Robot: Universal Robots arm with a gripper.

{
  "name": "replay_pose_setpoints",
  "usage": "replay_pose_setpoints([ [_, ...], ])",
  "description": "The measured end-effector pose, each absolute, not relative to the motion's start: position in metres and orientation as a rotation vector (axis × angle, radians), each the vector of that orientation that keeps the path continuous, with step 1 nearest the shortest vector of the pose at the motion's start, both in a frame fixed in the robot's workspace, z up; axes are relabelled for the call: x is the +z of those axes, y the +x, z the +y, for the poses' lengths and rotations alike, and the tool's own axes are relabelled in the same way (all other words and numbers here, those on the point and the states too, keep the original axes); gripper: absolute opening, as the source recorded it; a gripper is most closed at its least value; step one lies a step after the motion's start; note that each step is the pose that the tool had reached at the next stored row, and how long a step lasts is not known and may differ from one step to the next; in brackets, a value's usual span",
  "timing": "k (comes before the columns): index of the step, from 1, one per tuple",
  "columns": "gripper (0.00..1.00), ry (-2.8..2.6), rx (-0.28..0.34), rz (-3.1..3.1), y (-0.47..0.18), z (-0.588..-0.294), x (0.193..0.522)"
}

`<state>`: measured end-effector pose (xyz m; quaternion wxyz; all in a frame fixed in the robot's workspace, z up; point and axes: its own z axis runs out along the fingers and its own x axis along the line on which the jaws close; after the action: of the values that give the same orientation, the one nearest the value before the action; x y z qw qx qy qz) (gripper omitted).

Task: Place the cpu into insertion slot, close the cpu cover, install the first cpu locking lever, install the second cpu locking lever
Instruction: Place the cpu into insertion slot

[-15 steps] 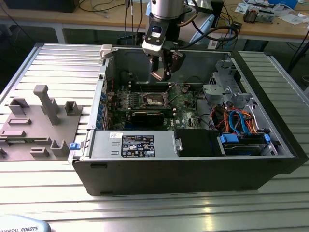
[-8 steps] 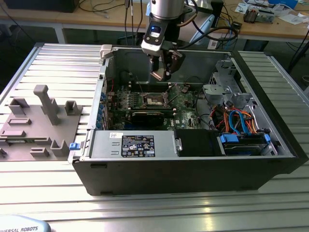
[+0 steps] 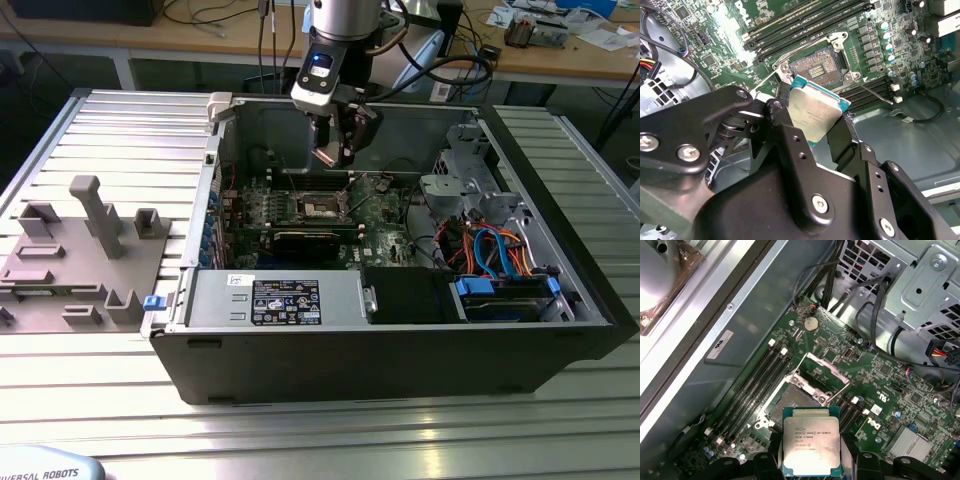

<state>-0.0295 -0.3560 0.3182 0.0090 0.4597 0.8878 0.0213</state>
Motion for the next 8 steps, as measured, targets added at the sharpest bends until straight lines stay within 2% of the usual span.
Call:
replay_pose_setpoints([
  [8, 0.54, 1.458, 0.066, 2.761, -0.0295, -0.3560, 0.3182],
])
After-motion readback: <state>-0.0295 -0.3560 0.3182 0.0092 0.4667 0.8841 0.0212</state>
